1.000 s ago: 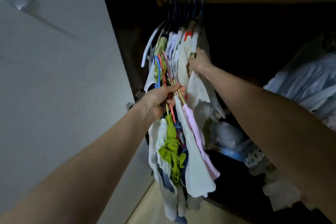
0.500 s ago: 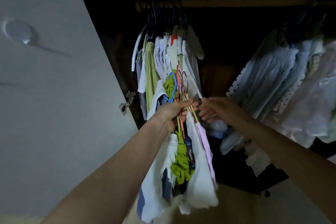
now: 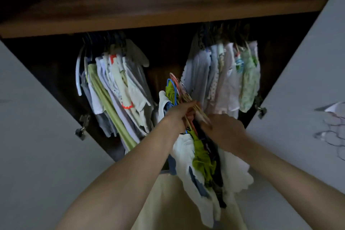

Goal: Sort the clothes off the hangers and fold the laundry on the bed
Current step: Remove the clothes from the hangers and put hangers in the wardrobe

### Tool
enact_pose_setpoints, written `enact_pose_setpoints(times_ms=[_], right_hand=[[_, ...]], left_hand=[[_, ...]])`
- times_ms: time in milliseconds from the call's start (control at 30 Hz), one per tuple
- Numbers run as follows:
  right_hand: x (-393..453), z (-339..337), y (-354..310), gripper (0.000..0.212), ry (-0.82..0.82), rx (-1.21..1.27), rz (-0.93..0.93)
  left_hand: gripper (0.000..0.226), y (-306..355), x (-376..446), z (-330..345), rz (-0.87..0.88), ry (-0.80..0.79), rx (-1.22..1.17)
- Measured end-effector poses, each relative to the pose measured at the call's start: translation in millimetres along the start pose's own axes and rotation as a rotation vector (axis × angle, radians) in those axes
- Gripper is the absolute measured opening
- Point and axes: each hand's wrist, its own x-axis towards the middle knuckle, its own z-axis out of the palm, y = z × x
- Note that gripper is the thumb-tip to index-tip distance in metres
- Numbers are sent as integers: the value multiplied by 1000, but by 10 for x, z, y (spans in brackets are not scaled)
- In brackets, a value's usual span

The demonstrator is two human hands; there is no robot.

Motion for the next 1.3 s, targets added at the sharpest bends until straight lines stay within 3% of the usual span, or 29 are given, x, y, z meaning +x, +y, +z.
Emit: enact_pose_setpoints(times_ms=[133, 433, 600, 1033, 1300], right_hand=[[-62, 123, 53, 37, 312, -150, 53], [515, 594, -123, 37, 407, 220, 154], [1211, 795, 27, 33, 466, 448, 266], [2768, 805, -157, 31, 789, 540, 183], [2916, 1098, -45, 30, 965, 563, 155]], left_hand=[[20, 105, 30, 148, 10, -61, 11], [17, 406, 518, -49, 84, -133, 41], [31, 632, 990, -249, 120, -119, 1], [32, 1268, 1734, -600, 376, -208, 42], [30, 1415, 1887, -655, 508, -207, 43]])
